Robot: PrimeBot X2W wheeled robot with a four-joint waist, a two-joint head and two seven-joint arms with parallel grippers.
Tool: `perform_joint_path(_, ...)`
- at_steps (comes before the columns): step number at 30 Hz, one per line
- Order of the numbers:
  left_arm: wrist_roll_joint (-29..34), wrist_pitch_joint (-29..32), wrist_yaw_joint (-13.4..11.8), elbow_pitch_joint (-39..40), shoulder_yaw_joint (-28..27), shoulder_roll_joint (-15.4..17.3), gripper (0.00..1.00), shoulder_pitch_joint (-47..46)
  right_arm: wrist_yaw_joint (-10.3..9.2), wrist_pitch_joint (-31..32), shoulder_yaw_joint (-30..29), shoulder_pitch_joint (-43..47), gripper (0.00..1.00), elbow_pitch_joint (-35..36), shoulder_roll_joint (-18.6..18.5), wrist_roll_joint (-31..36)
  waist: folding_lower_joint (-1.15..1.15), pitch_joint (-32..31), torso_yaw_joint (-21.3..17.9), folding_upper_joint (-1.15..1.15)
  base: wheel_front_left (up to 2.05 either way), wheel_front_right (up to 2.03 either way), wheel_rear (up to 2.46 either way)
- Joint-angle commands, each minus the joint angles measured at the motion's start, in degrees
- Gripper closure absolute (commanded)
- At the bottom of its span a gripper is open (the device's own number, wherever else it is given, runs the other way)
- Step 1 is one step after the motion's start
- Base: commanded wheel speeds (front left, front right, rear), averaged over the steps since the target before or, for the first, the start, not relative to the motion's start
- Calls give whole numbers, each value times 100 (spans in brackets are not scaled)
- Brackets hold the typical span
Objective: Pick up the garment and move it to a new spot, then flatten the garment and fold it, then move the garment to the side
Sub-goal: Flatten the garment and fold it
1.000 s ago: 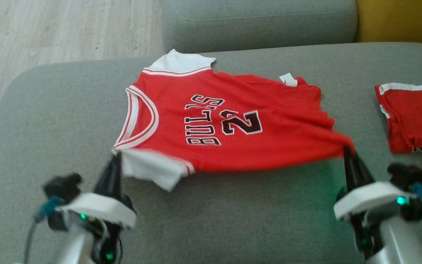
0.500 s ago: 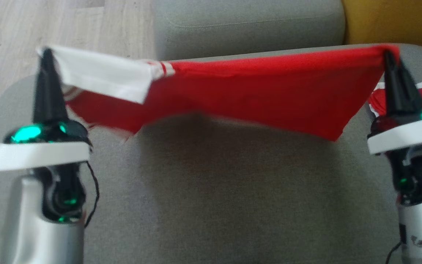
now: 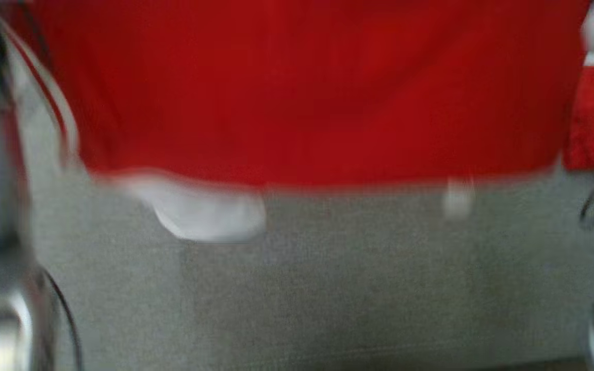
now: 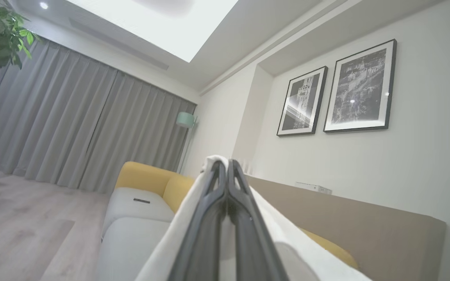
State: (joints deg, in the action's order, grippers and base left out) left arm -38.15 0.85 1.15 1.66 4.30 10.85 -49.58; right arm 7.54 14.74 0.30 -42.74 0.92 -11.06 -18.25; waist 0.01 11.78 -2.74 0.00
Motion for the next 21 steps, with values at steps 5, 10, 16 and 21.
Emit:
perform_joint_path(5, 376, -104, 231, -1707, 77, 367, 100, -2508, -5, -545, 184, -2194, 100, -1749, -101, 293, -1, 1464, 15, 0, 0, 0, 0)
perform_joint_path(10, 581, -705, 364, -3325, 110, 394, 100, -4179, -5, -1594, 312, -3945, 100, -3334, -157, 828, -1, 1809, 84, 0, 0, 0, 0)
perform_joint_path(16, 655, -1378, 520, -4603, 172, 368, 100, -5145, -5, -2767, 368, -5082, 100, -4615, -162, 1079, -1, 1972, 140, 0, 0, 0, 0)
perform_joint_path(21, 621, -1543, 609, -5188, 351, 231, 100, -4887, -5, -2957, 69, -5037, 100, -5324, -106, 1134, -1, 2071, 260, 0, 0, 0, 0)
